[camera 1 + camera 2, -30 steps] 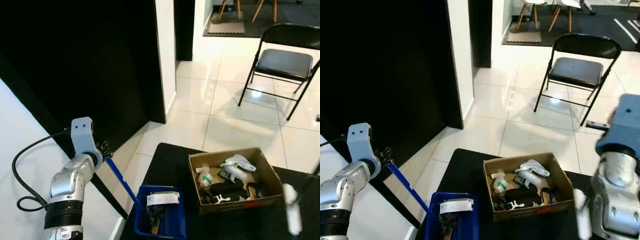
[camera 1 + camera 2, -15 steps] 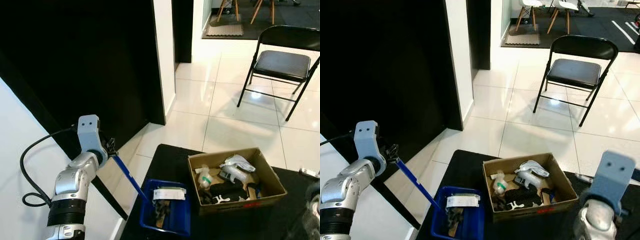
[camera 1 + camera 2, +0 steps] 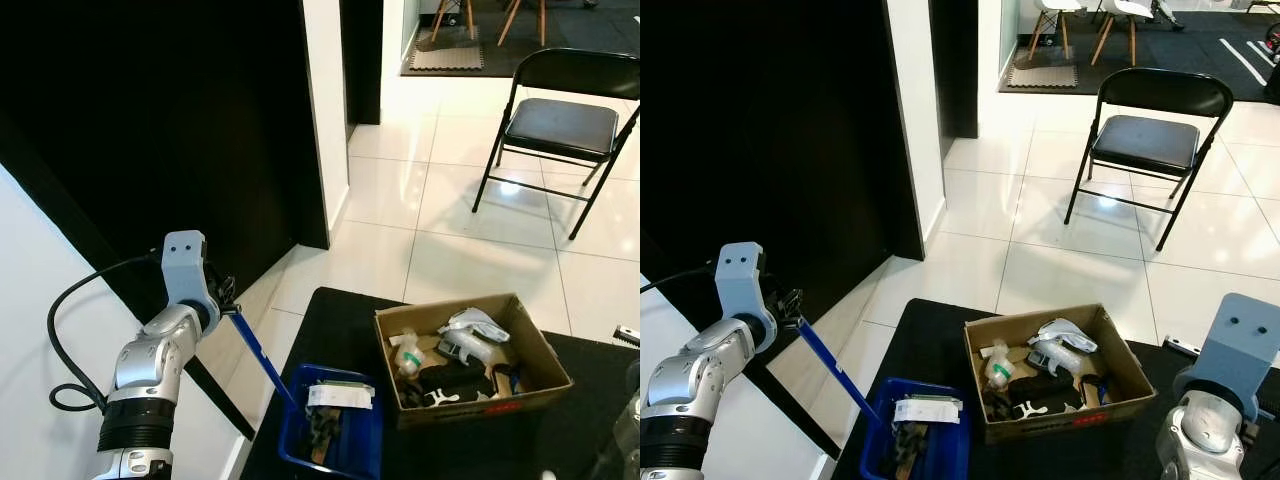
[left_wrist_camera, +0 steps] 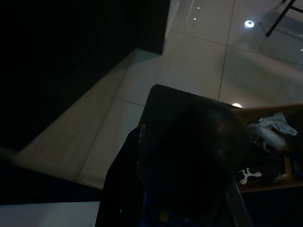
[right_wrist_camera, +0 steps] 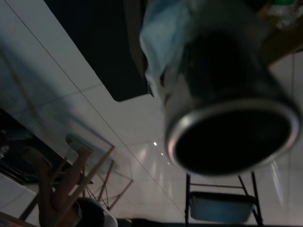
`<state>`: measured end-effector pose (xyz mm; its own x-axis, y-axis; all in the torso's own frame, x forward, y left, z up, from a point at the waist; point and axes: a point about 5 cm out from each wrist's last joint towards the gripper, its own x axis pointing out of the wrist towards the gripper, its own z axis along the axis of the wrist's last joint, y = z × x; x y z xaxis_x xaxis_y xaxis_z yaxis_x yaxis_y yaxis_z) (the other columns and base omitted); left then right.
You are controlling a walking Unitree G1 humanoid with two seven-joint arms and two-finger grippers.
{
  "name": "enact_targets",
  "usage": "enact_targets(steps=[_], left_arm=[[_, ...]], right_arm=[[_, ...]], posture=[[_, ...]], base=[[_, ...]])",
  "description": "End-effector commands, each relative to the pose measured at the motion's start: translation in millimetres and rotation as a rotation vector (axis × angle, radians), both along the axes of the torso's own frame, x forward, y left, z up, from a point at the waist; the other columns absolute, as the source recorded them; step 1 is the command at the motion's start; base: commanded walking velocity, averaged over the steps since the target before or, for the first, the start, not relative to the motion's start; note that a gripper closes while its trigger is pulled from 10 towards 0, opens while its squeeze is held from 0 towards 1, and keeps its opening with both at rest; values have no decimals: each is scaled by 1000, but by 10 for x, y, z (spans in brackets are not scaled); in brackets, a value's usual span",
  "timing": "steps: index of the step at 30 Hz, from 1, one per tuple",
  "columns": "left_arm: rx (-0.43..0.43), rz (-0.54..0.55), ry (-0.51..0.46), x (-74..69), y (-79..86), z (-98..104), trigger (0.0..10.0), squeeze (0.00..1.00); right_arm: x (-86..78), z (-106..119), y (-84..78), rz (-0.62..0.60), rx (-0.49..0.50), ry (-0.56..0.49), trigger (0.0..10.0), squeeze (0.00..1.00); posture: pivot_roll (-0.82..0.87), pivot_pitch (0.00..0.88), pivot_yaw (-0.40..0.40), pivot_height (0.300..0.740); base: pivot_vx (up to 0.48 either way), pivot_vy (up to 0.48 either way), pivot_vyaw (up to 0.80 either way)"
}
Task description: Sweep floor
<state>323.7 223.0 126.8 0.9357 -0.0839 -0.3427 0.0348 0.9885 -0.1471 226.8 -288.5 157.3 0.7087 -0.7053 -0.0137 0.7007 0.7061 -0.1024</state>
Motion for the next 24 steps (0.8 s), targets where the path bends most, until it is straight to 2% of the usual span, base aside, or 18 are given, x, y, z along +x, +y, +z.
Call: enact_targets(steps=[1, 13, 24], left_arm=[[13, 6, -46, 7, 44, 79, 10000, 0], [20, 7, -55, -5, 61, 80, 10000, 0], [14, 27, -49, 1, 75, 79, 10000, 0]], right_arm=[[6, -44, 14, 1, 2, 15, 10000, 0], [45, -59, 45, 22, 9, 9, 10000, 0], [50, -67, 45, 26, 14, 5, 10000, 0]], posture=[[-100, 80, 99, 740], [-87, 75, 89, 740], [-87, 78, 89, 740]], base=[[0, 0, 0], [0, -469, 0], [0, -48, 0]])
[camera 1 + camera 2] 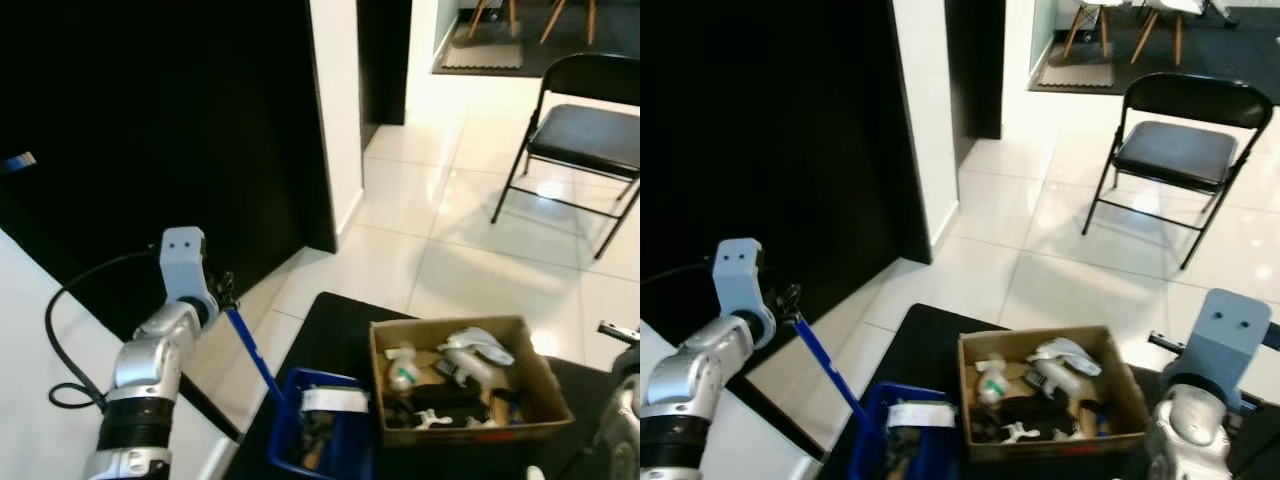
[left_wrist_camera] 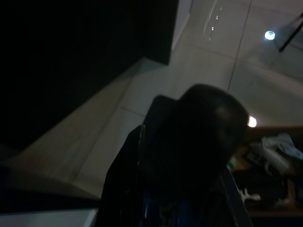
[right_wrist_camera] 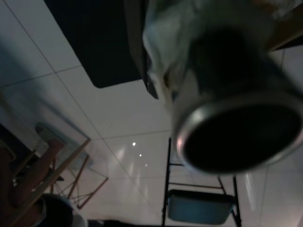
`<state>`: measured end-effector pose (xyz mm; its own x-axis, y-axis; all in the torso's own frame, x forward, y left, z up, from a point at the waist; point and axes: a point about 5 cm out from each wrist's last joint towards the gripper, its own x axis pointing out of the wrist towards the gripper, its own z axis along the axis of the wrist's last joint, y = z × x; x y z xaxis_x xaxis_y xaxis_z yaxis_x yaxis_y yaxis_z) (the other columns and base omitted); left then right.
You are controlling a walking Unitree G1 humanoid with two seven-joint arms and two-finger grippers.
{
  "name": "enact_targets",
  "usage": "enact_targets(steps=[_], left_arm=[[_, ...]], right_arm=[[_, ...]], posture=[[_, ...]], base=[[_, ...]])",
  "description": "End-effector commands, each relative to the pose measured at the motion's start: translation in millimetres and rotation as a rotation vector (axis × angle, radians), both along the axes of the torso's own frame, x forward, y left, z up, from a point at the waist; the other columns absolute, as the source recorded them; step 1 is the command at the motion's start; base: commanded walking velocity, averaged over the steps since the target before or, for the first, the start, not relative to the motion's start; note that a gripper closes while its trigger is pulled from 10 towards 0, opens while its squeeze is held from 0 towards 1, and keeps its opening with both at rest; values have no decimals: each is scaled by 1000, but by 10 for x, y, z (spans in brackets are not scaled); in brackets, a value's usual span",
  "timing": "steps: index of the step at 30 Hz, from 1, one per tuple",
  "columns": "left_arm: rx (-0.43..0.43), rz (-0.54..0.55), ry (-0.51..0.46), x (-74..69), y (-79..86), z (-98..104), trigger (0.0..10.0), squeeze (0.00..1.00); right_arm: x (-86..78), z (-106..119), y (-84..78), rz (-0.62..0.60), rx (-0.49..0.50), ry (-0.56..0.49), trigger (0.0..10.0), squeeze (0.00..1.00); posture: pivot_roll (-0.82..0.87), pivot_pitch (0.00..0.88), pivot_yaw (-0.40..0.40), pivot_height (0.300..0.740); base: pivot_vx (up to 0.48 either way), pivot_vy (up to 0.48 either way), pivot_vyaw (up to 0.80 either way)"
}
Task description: Sweep floor
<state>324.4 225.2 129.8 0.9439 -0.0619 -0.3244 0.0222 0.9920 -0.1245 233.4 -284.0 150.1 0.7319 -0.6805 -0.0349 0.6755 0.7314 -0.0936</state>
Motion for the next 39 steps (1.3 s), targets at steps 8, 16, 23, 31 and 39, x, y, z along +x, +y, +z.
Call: enact_targets(steps=[8, 16, 23, 31, 39], left_arm=[[-6, 16, -20, -15, 56, 33, 10000, 0], [40, 5, -30, -7, 71, 46, 10000, 0], [25, 7, -21, -8, 63, 32, 10000, 0], [22, 11, -17, -13, 67, 30, 10000, 0], [24, 13, -14, -12, 69, 27, 10000, 0]], right_arm=[[-19, 4, 1, -5, -6, -5, 10000, 0], [-28, -8, 1, -6, -5, -5, 10000, 0], [-35, -18, -4, -8, -4, -3, 10000, 0], [-45, -29, -5, -9, -1, -1, 10000, 0], [-42, -33, -2, -7, 1, -2, 10000, 0]], posture=[[-87, 80, 88, 740], [-88, 84, 90, 740], [-89, 85, 92, 740], [-87, 87, 93, 740], [-87, 87, 93, 740]], base=[[0, 0, 0], [0, -120, 0], [0, -350, 0], [0, 0, 0], [0, 0, 0]])
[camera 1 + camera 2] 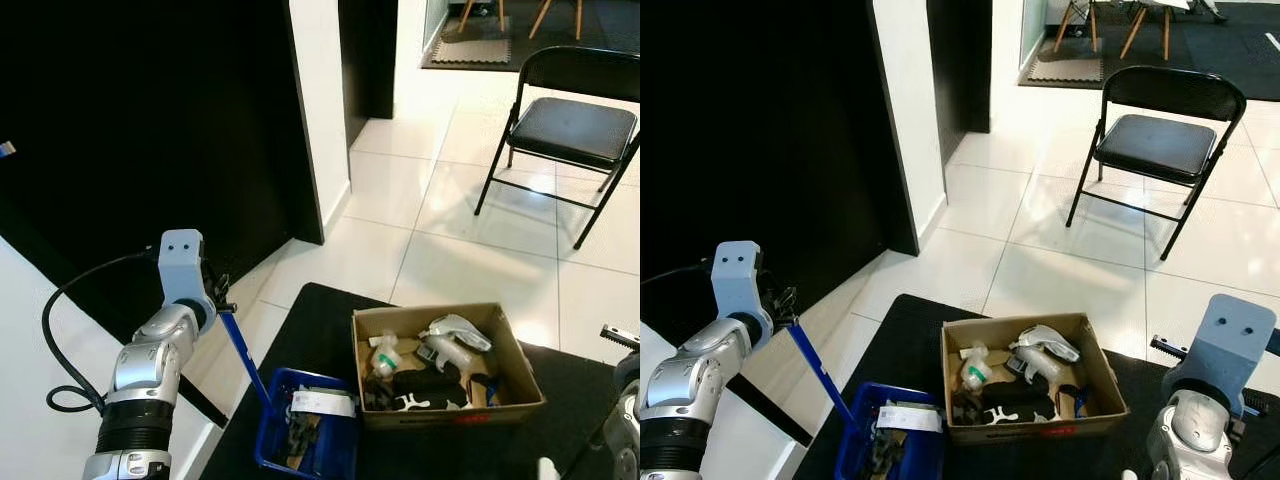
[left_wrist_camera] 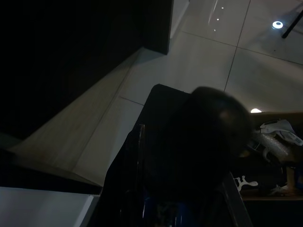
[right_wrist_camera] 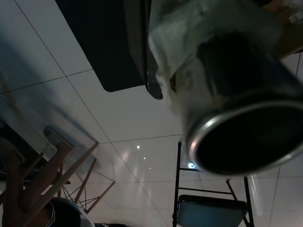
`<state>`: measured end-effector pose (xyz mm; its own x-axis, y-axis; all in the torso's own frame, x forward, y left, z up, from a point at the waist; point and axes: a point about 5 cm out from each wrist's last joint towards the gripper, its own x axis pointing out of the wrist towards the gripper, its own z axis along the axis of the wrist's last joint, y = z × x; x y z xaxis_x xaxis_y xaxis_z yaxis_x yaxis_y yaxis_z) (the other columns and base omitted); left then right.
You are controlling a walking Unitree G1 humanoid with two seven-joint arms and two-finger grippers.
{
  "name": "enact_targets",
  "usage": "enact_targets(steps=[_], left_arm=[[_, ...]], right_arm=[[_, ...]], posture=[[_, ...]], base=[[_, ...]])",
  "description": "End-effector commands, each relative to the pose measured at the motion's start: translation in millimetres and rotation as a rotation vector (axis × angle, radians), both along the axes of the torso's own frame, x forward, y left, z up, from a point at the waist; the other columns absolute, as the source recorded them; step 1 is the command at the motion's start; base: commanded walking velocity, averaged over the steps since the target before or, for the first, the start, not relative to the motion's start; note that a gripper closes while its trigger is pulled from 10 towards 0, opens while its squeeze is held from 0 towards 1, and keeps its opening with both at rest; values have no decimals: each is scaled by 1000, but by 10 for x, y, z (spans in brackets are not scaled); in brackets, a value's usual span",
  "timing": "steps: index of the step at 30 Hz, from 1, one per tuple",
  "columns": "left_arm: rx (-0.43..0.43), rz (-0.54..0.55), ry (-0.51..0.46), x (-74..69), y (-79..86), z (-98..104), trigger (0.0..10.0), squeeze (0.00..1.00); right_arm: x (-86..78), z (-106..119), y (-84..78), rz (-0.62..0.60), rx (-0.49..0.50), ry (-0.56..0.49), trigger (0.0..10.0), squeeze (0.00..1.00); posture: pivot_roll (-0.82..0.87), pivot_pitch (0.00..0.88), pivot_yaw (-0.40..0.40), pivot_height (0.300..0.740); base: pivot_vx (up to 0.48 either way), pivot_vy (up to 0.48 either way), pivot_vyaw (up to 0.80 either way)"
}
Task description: Sweep floor
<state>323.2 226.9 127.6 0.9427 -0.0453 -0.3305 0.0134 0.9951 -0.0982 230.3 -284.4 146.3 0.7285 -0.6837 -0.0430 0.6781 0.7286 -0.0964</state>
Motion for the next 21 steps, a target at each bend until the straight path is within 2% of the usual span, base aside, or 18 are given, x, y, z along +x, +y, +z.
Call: enact_targets(steps=[1, 7, 10, 12, 17, 21], left_arm=[[-2, 5, -19, 1, 52, 49, 10000, 0], [-1, 11, -17, 3, 60, 53, 10000, 0], [14, 43, -13, 13, 144, 81, 10000, 0], [26, 64, -15, 18, 210, 103, 10000, 0], [93, 183, -27, 12, 575, 208, 10000, 0], [128, 226, -21, -13, 704, 220, 10000, 0]], right_arm=[[-11, 4, 2, -3, -3, -10, 10000, 0], [-8, 3, 7, 1, -2, -12, 10000, 0], [13, 3, 33, 21, 2, -25, 10000, 0], [22, 8, 47, 30, 3, -30, 10000, 0], [52, 11, 94, 56, 9, -39, 10000, 0], [62, 1, 115, 63, 12, -39, 10000, 0]], posture=[[-87, 87, 93, 740], [-88, 88, 97, 740], [-88, 89, 98, 740], [-88, 89, 98, 740], [-80, 89, 96, 740], [-74, 90, 95, 740]], base=[[0, 0, 0], [0, 0, 0], [0, 0, 0], [0, 0, 0], [0, 0, 0], [0, 0, 0]])
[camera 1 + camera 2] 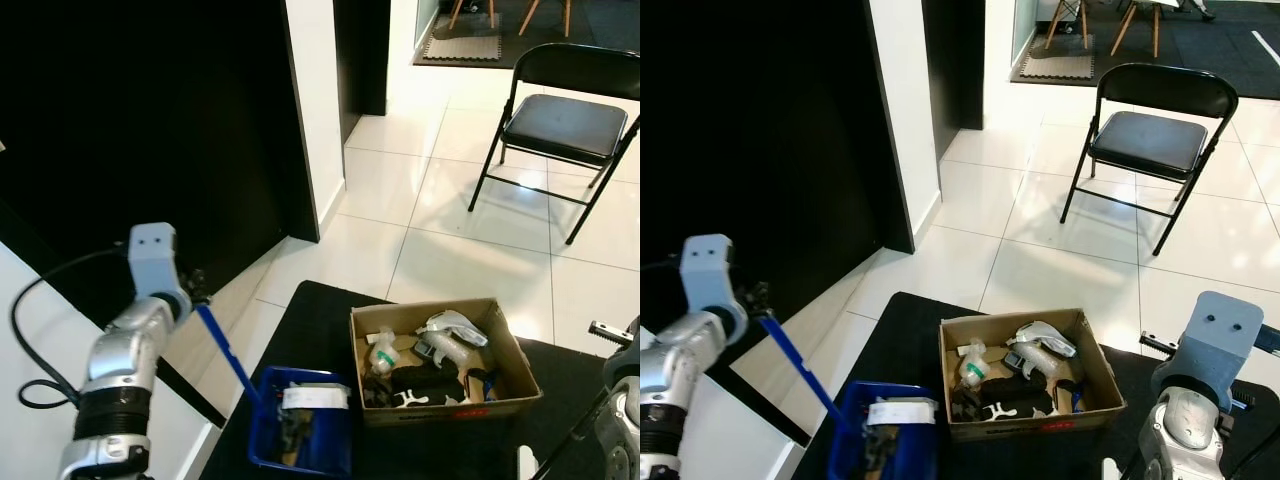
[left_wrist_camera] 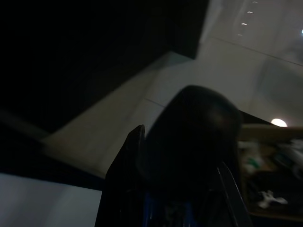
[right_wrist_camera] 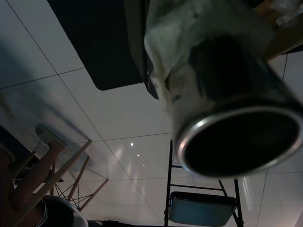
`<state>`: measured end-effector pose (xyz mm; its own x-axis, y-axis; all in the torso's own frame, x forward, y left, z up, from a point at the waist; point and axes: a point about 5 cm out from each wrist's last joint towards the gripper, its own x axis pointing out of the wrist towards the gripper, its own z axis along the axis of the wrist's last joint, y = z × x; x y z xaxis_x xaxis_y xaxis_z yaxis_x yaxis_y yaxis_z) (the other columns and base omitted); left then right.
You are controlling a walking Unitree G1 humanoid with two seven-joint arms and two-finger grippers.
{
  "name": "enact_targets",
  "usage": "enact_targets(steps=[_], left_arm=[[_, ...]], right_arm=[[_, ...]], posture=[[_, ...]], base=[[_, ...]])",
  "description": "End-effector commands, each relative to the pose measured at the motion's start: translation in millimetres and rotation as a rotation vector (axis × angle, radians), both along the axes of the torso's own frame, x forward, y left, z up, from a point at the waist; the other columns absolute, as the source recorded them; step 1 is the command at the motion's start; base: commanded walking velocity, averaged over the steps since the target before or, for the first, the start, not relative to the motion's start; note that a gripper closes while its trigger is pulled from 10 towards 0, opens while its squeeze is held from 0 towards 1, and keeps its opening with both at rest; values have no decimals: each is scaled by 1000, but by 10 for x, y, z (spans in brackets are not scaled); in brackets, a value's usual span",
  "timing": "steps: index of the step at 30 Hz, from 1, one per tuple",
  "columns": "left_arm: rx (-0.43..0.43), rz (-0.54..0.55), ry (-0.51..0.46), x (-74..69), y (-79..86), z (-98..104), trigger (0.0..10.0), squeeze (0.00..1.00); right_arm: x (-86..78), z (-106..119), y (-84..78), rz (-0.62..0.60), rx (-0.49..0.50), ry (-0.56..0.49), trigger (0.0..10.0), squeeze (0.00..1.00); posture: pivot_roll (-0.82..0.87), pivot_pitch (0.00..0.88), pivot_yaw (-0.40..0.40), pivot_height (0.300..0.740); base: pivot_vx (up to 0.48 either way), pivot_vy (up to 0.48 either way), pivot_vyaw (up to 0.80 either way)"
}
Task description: Sweep floor
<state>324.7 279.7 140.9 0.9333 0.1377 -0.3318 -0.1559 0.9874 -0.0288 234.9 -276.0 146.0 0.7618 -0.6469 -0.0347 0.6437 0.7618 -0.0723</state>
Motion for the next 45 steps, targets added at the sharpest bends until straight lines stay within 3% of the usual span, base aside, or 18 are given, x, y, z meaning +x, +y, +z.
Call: enact_targets(steps=[1, 5, 6, 8, 12, 22, 27, 30, 35, 39, 45], left_arm=[[61, 55, -23, -29, 176, 86, 10000, 0], [90, 94, -11, -69, 298, 77, 10000, 0], [41, 154, -17, -102, 409, 105, 10000, 0], [11, 174, -23, -105, 436, 124, 10000, 0], [-25, 215, -85, -43, 503, 312, 10000, 0], [8, 291, -240, 80, 749, 904, 10000, 0], [4, 287, -257, 96, 759, 990, 10000, 0], [-55, 236, -270, 194, 609, 1153, 10000, 0], [-96, 184, -282, 282, 423, 1217, 10000, 0], [-151, 106, -316, 421, 73, 1358, 10000, 0], [-211, 23, -321, 516, -290, 1459, 10000, 0]], right_arm=[[16, 3, 31, 14, 0, -16, 10000, 0], [27, -7, 58, 24, 3, -16, 10000, 0], [35, -11, 70, 30, 5, -16, 10000, 0], [37, -11, 72, 31, 5, -17, 10000, 0], [59, -13, 78, 39, 5, -17, 10000, 0], [78, -21, 92, 48, 7, -21, 10000, 0], [76, -27, 91, 47, 8, -20, 10000, 0], [79, -50, 110, 50, 11, -15, 10000, 0], [87, -71, 130, 54, 15, -12, 10000, 0], [94, -96, 169, 63, 21, -6, 10000, 0], [87, -120, 192, 65, 27, -2, 10000, 0]], posture=[[-74, 90, 95, 740], [-71, 91, 94, 740], [-71, 91, 94, 740], [-71, 91, 94, 740], [-65, 87, 84, 740], [-62, 82, 88, 740], [-62, 82, 88, 740], [-58, 86, 91, 740], [-53, 88, 90, 740], [-53, 92, 93, 740], [-56, 93, 98, 740]], base=[[0, 0, 0], [0, 0, 0], [0, 0, 0], [0, 0, 0], [0, 0, 0], [0, 0, 0], [0, 0, 0], [0, 0, 0], [0, 0, 0], [0, 0, 0], [0, 0, 0]])
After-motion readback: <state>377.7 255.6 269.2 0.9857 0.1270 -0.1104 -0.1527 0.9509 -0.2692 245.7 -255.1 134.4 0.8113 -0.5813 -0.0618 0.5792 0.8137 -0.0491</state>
